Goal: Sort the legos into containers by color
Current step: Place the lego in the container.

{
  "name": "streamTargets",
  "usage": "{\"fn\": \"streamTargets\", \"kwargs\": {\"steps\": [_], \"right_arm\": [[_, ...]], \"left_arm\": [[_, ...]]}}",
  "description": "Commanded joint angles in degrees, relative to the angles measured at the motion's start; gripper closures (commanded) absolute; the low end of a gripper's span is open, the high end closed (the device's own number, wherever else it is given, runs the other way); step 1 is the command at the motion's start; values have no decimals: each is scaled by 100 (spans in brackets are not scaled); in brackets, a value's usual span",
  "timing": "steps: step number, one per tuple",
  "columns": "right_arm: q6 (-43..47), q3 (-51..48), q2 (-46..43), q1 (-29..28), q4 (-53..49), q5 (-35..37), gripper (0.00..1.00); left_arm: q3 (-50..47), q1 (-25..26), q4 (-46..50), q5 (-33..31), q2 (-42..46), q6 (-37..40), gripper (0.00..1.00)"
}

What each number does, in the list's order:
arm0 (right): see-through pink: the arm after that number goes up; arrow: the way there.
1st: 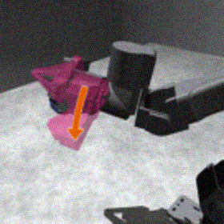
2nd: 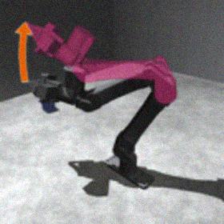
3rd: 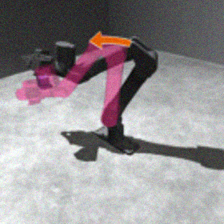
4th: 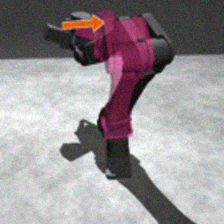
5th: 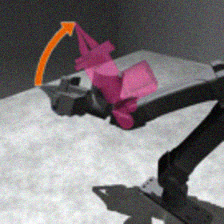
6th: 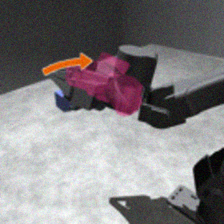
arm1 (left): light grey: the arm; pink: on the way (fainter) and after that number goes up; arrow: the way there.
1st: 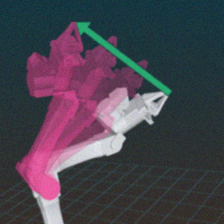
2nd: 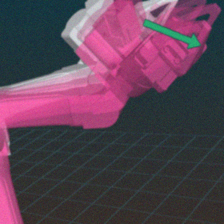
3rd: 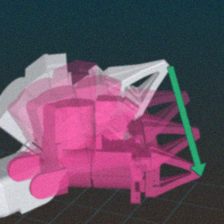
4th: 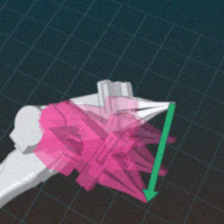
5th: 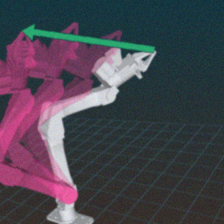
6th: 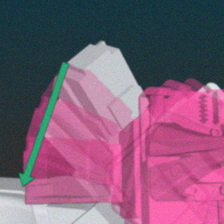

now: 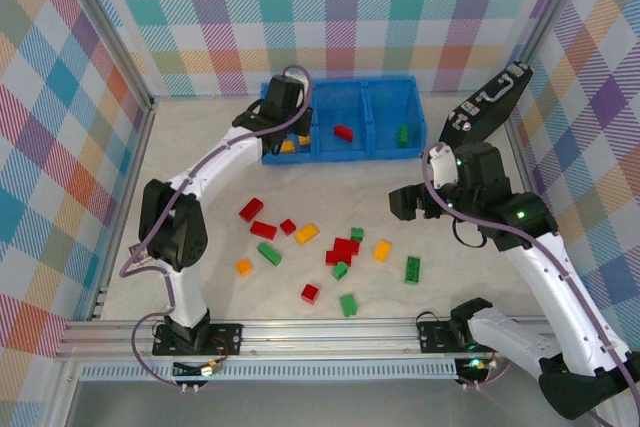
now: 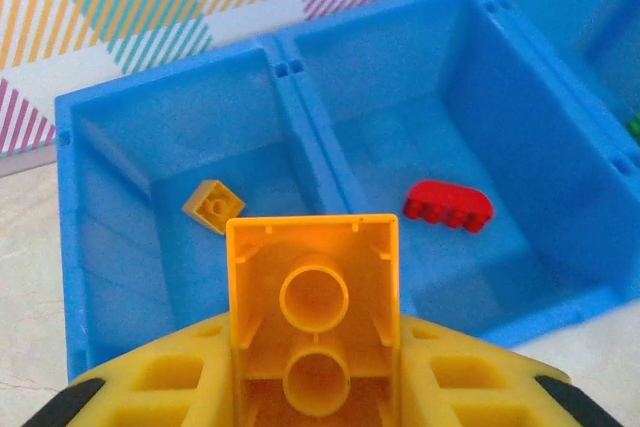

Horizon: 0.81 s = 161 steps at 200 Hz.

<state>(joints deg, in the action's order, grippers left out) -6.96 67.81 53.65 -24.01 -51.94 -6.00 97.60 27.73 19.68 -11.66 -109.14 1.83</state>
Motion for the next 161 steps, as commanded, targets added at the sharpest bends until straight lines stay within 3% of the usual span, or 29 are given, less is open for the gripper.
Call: {"fn": "streamTargets", "kwargs": {"steps": [1, 75, 128, 161], "right_arm": [[-156, -70, -3, 21, 114, 154, 1], [-1109, -874, 6, 19, 140, 272, 1], [-1301, -1073, -30, 19, 205, 291, 1], [-1110, -972, -29, 20, 141, 319, 1]], "left_arm": [[304, -210, 2, 82, -472, -533, 85], [1237, -583, 340, 500, -1877, -1261, 80], [1398, -602, 597, 568, -2025, -1229, 53], [1233, -604, 660, 586, -1781, -1233, 42]]}}
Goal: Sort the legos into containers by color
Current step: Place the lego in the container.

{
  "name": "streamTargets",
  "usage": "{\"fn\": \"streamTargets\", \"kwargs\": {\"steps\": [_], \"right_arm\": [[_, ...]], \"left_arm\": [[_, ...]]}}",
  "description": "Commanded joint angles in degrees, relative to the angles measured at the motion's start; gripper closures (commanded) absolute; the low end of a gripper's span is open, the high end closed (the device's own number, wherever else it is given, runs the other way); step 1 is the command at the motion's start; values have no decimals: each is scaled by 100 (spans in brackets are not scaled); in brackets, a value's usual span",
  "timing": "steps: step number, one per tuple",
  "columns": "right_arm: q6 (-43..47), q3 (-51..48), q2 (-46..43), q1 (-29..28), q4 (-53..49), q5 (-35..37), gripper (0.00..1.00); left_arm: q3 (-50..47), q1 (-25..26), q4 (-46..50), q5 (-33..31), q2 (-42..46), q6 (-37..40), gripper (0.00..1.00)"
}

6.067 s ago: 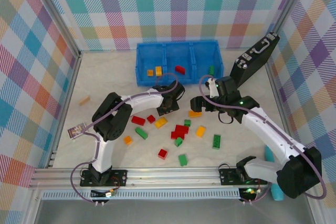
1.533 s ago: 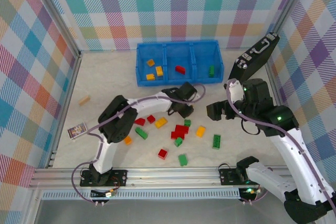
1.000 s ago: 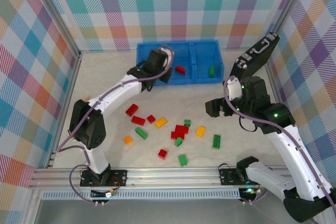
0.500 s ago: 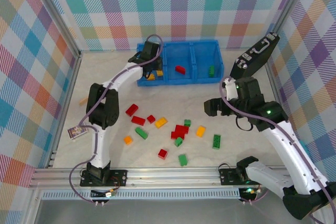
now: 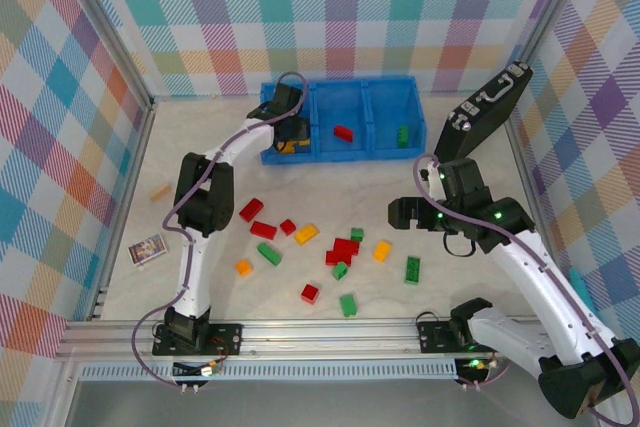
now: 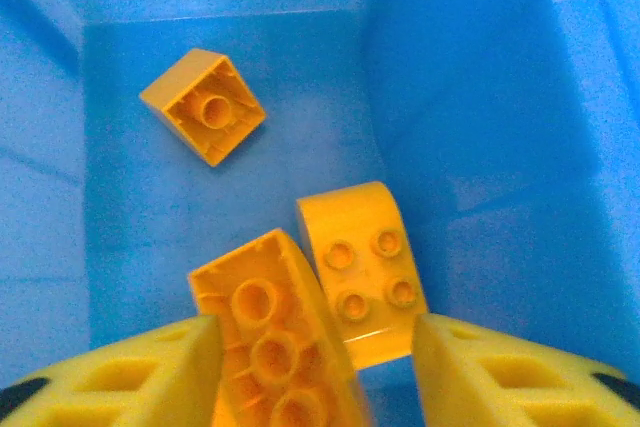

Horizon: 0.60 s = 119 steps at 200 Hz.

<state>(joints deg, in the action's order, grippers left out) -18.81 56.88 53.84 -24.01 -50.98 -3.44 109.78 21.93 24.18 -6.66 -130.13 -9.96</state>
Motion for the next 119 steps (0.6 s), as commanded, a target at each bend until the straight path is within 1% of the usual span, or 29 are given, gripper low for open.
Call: {"fn": "streamTargets", "kwargs": {"steps": [1, 10, 40, 64, 94, 108, 119], "right_arm": [[77, 125, -49, 19, 45, 63, 1], [118, 138, -60, 24, 47, 56, 1], [210, 113, -98, 24, 93, 0, 1], [331, 130, -71, 20, 171, -104, 1], [588, 36, 26, 40, 476, 214, 1], [611, 332, 280, 59, 423, 179, 1], [606, 398, 243, 59, 529, 160, 1]], "left_arm": [[3, -24, 209, 85, 328, -57, 42], [-79, -22, 202, 100, 459, -67, 42], [-509, 16, 62, 243, 1165, -122, 48], [-518, 209, 407, 142, 1624, 106, 51], [-822, 759, 755, 213, 2107, 358, 52], [-887, 1047, 999, 358, 2172, 265, 52], [-968, 1297, 1134, 527, 2201, 162, 52]]}}
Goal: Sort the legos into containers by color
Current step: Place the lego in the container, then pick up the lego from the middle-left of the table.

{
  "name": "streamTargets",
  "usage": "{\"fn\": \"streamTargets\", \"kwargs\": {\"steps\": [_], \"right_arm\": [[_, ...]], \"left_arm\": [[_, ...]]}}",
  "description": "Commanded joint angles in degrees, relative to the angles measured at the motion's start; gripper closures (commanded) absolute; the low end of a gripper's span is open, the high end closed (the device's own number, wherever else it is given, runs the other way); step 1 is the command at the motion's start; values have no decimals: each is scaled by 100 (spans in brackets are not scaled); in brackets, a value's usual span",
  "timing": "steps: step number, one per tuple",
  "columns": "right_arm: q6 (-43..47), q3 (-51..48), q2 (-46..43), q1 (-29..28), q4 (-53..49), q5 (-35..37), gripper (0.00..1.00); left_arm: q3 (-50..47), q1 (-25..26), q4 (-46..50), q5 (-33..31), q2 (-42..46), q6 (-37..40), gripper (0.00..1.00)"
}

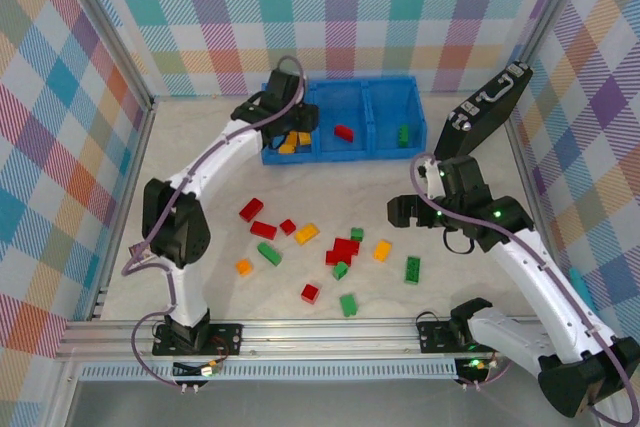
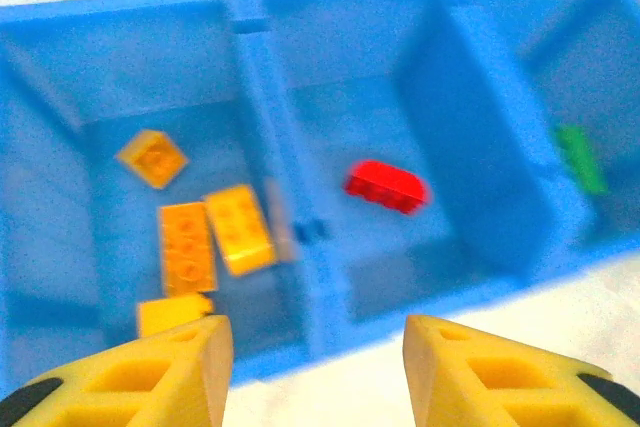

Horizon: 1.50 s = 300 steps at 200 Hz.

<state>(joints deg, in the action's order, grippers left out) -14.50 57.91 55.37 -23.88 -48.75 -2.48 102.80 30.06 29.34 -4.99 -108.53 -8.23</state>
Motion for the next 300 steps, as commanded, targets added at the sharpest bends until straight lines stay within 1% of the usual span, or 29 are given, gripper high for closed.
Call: {"fn": "streamTargets", "kwargs": {"steps": [1, 17, 29, 38, 64, 95, 129, 159, 177, 198, 204, 210, 237, 275, 300], "right_arm": [[171, 293, 75, 43, 323, 68, 1], [196, 322, -183, 43, 540, 92, 1], [294, 541, -245, 42, 475, 15, 1], [358, 720, -254, 44, 355, -43, 1], [504, 1131, -297, 41, 28, -263, 1], [681, 1284, -475, 47, -286, -298, 1], [872, 1307, -631, 41, -399, -323, 1], [912, 1350, -597, 41, -387, -347, 1], [918, 1380, -580, 44, -381, -359, 1], [945, 1356, -563, 47, -333, -371, 1], [937, 1347, -542, 42, -321, -389, 1], [934, 1333, -513, 46, -313, -416, 1], [905, 1293, -421, 41, -239, -499, 1], [923, 1320, -362, 44, -257, -417, 1], [938, 1303, -387, 45, -284, -328, 1]], "left_arm": [[-283, 506, 626, 377, 47, -7, 52], [-356, 926, 735, 332, 54, 125, 51], [-324, 1203, 823, 313, -13, 354, 51], [-219, 1378, 932, 220, -110, 375, 51], [-254, 1840, 928, 386, -239, 111, 48], [-267, 2349, 1125, 92, -371, -179, 48], [-567, 2680, 1104, -16, -344, -542, 46], [-718, 2962, 994, 34, -435, -793, 45], [-616, 3079, 1286, -119, -597, -919, 43], [-633, 3157, 1390, 131, -705, -1070, 41], [-646, 3199, 1401, 196, -732, -1106, 38], [-648, 3243, 1424, 165, -767, -1176, 35], [-709, 3437, 1370, 69, -948, -1360, 31], [-709, 3610, 1164, 144, -1149, -1643, 31], [-869, 3703, 999, 164, -1181, -1858, 33]]}}
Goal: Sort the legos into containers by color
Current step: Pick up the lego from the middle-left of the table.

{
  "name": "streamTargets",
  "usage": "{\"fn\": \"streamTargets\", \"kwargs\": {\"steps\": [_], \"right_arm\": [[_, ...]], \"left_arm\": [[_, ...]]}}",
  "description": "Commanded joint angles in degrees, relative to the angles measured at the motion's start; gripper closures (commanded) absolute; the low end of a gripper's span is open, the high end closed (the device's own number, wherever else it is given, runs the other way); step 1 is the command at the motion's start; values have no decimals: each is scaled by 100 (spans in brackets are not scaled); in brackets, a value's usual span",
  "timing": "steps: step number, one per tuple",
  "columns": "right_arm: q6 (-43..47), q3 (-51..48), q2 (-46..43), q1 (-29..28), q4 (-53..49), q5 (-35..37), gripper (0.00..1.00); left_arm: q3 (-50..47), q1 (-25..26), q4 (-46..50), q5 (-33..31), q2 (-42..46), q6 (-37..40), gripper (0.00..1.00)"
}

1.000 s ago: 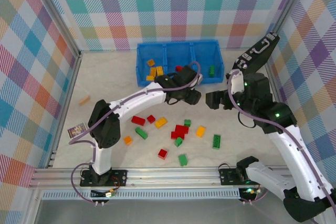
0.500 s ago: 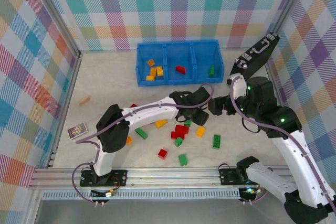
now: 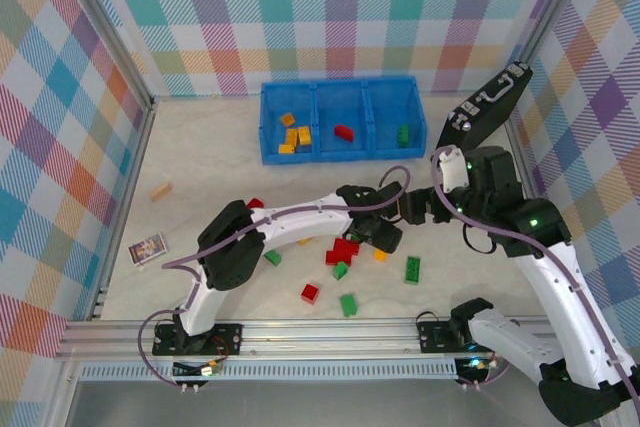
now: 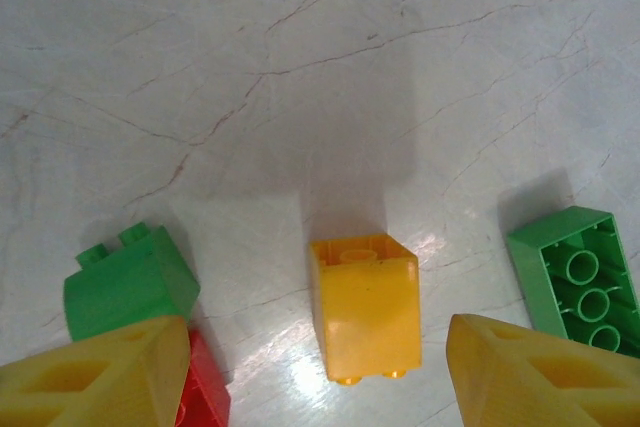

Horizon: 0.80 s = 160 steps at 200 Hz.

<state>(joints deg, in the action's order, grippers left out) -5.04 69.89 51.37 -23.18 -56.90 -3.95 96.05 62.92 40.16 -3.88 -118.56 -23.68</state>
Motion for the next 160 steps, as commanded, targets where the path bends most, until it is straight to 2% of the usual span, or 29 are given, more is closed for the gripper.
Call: {"fn": "streamTargets", "kwargs": {"steps": [1, 112, 160], "right_arm": [[-7, 105, 13, -27, 531, -179, 1], [-44, 40, -28, -26, 580, -238, 1], [-54, 32, -106, -29, 437, -177, 1]], "left_arm": [[-197, 425, -85, 53, -181, -321, 33], [-234, 634, -220, 149, -777, -677, 48], [-253, 633, -237, 114, -836, -784, 70]]}}
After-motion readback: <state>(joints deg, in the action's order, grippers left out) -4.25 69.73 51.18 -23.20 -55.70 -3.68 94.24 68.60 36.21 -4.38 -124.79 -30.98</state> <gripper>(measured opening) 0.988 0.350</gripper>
